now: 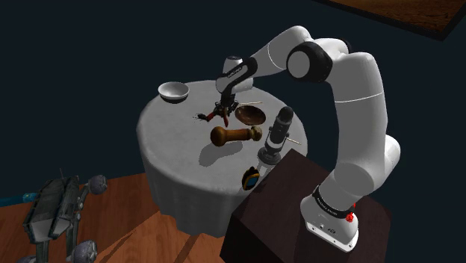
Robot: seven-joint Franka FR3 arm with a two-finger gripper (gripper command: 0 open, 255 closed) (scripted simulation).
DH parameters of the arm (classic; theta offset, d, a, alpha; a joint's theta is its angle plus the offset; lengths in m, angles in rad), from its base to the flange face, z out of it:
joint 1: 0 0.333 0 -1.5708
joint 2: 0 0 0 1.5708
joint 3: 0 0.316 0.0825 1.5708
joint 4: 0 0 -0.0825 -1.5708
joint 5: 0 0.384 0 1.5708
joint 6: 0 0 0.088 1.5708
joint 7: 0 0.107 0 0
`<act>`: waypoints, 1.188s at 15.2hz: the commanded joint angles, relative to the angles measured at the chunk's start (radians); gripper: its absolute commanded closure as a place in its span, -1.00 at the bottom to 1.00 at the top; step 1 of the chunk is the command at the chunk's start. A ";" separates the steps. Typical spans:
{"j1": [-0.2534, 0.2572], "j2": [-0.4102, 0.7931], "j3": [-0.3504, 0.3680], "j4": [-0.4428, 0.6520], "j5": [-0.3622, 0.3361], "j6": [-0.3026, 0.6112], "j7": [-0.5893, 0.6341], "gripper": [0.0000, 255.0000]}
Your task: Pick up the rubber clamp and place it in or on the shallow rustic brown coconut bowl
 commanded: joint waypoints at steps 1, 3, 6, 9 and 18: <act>0.001 -0.016 -0.001 0.001 -0.001 -0.016 0.002 1.00; 0.002 -0.035 -0.002 -0.001 -0.003 -0.034 0.003 1.00; 0.003 -0.062 -0.004 -0.001 -0.004 -0.061 0.004 1.00; 0.004 -0.089 -0.005 0.000 -0.006 -0.088 0.006 1.00; 0.007 -0.161 -0.009 0.016 -0.012 -0.176 0.010 1.00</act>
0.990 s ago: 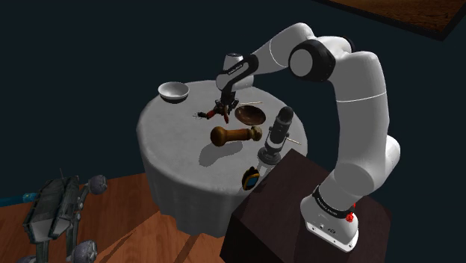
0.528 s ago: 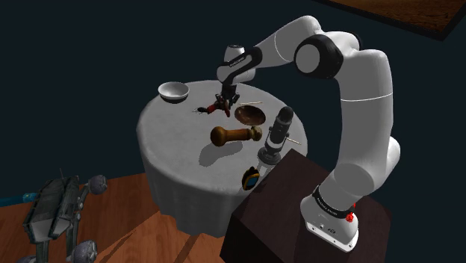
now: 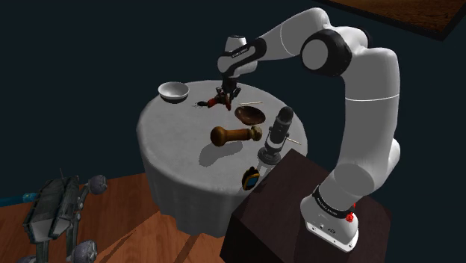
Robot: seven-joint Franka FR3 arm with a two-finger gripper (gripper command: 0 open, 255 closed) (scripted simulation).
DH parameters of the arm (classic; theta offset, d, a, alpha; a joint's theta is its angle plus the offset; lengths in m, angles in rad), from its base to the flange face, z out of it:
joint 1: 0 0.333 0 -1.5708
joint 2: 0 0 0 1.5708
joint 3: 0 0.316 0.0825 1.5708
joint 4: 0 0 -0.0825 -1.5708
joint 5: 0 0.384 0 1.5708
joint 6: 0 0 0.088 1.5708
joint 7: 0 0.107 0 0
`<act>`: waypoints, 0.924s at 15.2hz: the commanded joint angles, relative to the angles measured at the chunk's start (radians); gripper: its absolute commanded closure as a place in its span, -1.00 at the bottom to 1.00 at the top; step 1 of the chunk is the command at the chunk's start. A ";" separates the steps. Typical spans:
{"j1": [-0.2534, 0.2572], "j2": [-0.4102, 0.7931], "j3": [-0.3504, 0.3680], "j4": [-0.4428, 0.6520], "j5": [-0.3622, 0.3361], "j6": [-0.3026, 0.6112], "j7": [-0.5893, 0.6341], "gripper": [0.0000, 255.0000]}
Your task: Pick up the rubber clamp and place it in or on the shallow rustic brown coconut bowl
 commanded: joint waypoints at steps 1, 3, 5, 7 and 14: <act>0.000 -0.016 -0.001 0.007 -0.001 -0.023 0.000 1.00; 0.000 -0.030 -0.002 0.013 -0.003 -0.043 0.001 1.00; -0.024 -0.073 -0.010 -0.054 0.001 -0.019 -0.035 1.00; -0.049 -0.113 -0.019 -0.116 0.004 0.002 -0.072 1.00; -0.139 -0.230 -0.059 -0.288 0.015 0.055 -0.213 1.00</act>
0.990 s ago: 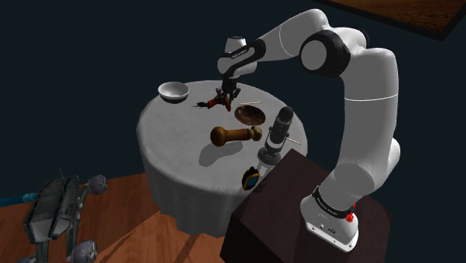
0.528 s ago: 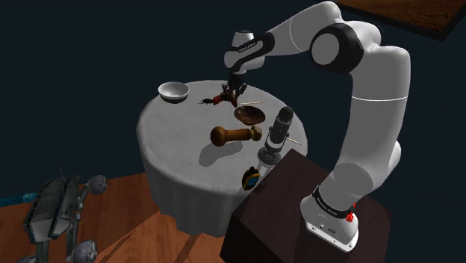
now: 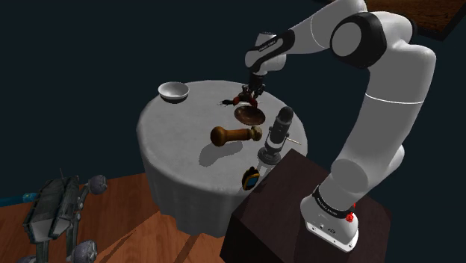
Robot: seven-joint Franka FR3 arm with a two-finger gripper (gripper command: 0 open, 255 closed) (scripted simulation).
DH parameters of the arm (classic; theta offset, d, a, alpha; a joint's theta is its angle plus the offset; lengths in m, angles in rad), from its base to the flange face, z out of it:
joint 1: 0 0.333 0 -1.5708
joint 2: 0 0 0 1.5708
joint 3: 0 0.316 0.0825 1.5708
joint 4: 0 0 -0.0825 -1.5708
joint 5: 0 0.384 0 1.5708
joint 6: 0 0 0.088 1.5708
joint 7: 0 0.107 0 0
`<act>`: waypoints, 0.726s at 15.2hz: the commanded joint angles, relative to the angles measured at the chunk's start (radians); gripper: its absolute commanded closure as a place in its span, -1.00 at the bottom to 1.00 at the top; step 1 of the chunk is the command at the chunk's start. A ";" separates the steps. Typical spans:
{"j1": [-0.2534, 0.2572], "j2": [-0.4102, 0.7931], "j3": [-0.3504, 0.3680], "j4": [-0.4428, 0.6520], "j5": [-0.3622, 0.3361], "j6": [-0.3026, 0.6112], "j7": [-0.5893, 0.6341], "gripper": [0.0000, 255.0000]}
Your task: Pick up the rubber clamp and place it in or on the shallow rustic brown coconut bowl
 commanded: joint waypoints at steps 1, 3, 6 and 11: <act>-0.025 -0.023 -0.012 -0.039 0.003 0.016 -0.042 1.00; -0.039 -0.028 -0.019 -0.061 0.006 0.032 -0.065 1.00; -0.041 -0.002 -0.017 -0.070 0.012 0.067 -0.070 1.00; -0.044 0.044 -0.012 -0.080 0.023 0.122 -0.077 1.00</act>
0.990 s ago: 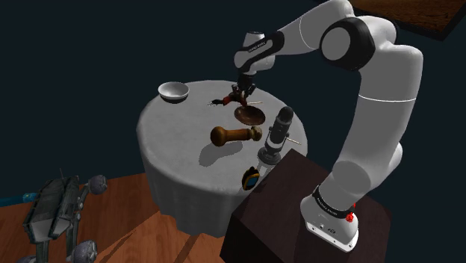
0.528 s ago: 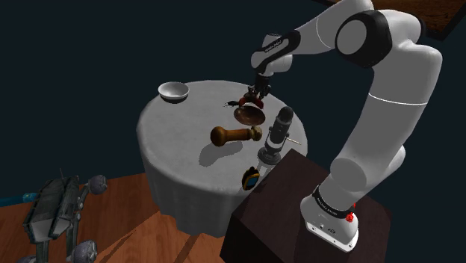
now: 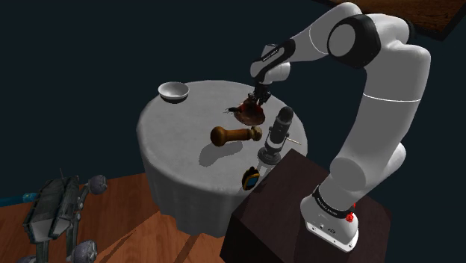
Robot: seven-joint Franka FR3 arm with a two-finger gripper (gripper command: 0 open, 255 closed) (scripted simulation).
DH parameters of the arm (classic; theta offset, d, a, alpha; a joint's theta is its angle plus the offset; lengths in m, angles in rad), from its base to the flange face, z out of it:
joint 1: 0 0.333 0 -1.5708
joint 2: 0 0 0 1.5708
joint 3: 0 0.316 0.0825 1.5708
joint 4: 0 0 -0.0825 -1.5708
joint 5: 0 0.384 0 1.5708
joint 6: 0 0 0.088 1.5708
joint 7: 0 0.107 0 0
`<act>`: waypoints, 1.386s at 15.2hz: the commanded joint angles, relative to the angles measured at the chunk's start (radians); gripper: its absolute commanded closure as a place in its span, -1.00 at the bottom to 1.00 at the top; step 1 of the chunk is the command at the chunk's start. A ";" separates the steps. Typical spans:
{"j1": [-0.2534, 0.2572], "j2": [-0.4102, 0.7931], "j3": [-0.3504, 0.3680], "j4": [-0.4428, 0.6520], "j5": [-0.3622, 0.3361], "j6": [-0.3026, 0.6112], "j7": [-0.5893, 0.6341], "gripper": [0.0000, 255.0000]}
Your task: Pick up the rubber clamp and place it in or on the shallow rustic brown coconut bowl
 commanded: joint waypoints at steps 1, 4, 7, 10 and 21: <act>0.000 0.019 0.003 0.000 0.004 0.020 -0.001 1.00; -0.002 0.049 0.006 -0.003 0.010 0.052 -0.005 1.00; -0.004 0.062 0.008 -0.004 0.013 0.066 -0.007 1.00; -0.004 0.062 0.008 -0.004 0.013 0.066 -0.007 1.00; 0.001 0.011 0.001 -0.001 0.002 0.013 0.000 -1.00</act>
